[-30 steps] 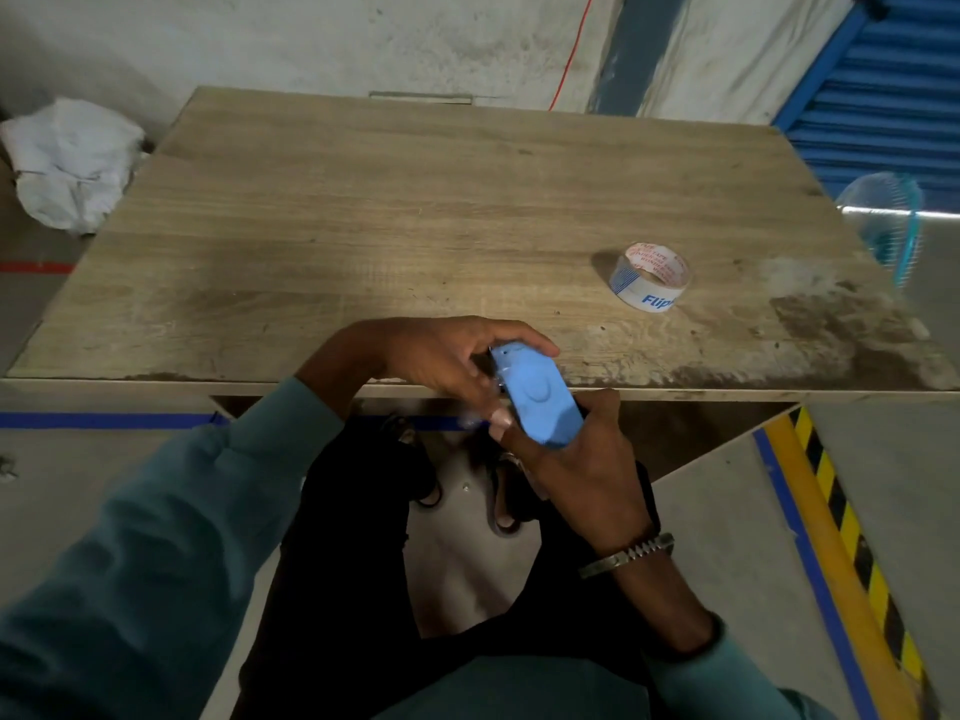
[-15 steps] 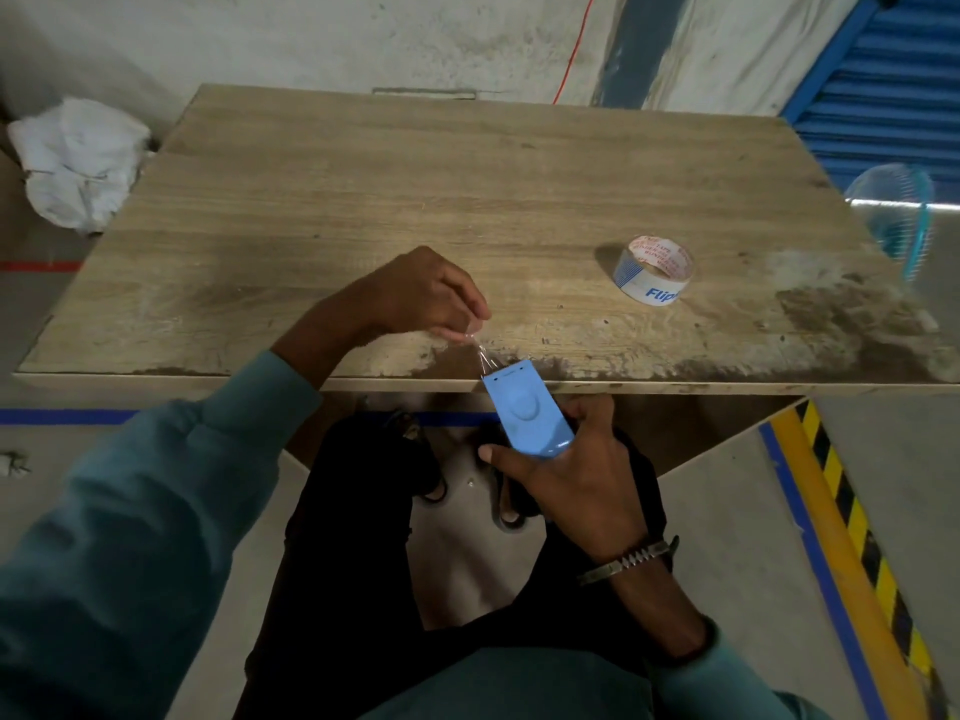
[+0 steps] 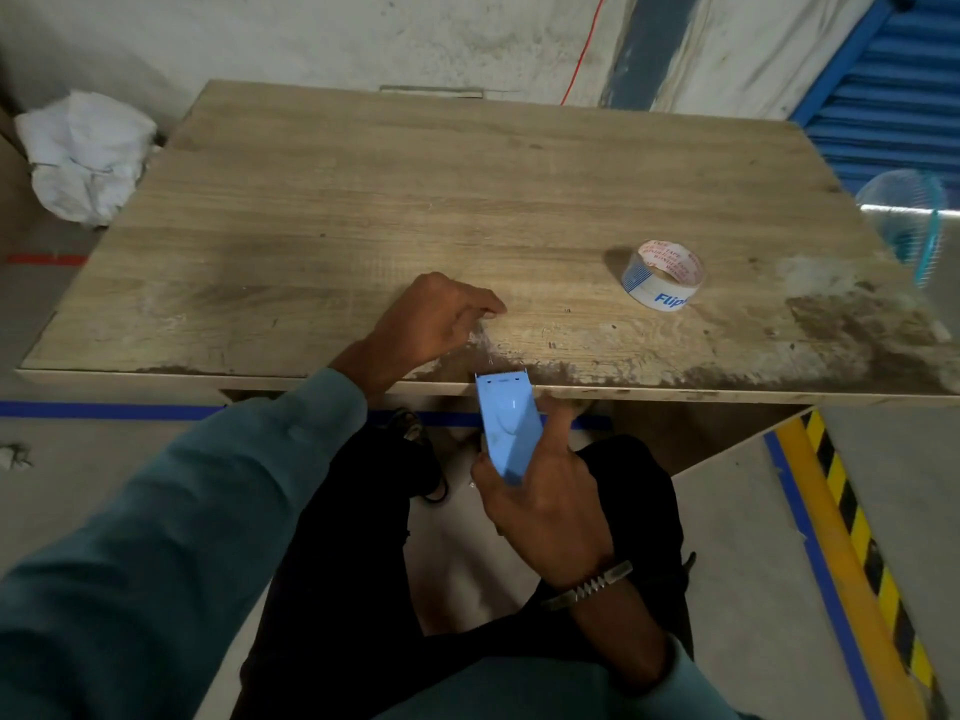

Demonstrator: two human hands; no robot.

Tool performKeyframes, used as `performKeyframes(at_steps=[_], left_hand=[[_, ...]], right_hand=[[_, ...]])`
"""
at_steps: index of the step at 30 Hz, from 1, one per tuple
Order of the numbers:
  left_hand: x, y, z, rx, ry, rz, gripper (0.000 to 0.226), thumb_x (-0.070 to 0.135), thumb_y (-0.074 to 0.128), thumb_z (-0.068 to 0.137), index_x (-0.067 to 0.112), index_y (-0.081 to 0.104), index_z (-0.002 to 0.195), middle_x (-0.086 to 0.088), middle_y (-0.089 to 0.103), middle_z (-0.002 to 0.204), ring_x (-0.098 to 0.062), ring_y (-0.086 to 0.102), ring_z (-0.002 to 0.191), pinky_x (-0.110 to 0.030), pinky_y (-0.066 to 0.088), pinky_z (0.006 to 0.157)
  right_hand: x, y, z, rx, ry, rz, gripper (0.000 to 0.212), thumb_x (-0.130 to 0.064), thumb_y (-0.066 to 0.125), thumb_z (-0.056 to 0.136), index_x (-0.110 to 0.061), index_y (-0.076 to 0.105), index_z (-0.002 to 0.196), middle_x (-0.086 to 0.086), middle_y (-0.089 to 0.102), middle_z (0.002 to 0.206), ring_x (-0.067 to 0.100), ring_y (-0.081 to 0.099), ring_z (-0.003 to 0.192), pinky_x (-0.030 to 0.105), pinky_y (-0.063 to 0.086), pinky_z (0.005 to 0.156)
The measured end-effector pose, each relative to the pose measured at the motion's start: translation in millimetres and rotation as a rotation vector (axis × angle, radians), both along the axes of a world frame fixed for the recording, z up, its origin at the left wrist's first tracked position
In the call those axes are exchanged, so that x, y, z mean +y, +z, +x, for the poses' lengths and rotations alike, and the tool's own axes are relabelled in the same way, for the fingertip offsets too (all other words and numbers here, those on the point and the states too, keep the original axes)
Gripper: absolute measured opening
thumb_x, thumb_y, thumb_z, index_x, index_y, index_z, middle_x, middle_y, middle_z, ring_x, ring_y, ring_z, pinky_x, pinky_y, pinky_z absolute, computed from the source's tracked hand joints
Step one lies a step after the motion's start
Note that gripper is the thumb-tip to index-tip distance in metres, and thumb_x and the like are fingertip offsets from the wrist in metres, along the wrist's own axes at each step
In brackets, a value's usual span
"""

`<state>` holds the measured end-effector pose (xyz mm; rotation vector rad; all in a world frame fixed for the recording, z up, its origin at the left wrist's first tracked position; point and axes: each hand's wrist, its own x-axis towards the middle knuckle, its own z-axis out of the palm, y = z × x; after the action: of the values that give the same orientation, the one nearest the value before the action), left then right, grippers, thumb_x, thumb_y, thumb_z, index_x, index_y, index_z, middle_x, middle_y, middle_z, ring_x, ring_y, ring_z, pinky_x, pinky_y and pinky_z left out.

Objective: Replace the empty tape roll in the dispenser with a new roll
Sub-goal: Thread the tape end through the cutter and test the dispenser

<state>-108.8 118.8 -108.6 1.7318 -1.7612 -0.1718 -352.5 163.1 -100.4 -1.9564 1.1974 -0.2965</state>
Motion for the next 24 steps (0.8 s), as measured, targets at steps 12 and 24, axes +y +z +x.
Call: performKeyframes(at_steps=[12,24], left_hand=[[-39,17,18,-0.143,0.099,-0.183,0.03,-0.004,0.061,0.093,0.003,0.078,0.117,-0.011,0.079,0.113,-0.026,0.079,0.099,-0.039,0.063,0.092],[-37,-13,16,-0.243,0.161,-0.131,0.031,0.003,0.069,0.091,0.023,0.082,0.111,-0.001,0.077,0.115,-0.021,0.073,0.104,-0.032,0.06,0.078]], right_hand=[[-2,26,-8,-0.048,0.003,-0.1,0.081,-0.045,0.072,0.089,-0.039,0.016,0.147,-0.018,0.055,0.106,0.008,0.063,0.082,0.013,0.046,0.06],[3,1,0,0.031,0.056,-0.102,0.081,-0.055,0.063,0.091,-0.038,0.023,0.159,-0.003,0.055,0.148,0.023,0.066,0.115,0.036,0.058,0.091]])
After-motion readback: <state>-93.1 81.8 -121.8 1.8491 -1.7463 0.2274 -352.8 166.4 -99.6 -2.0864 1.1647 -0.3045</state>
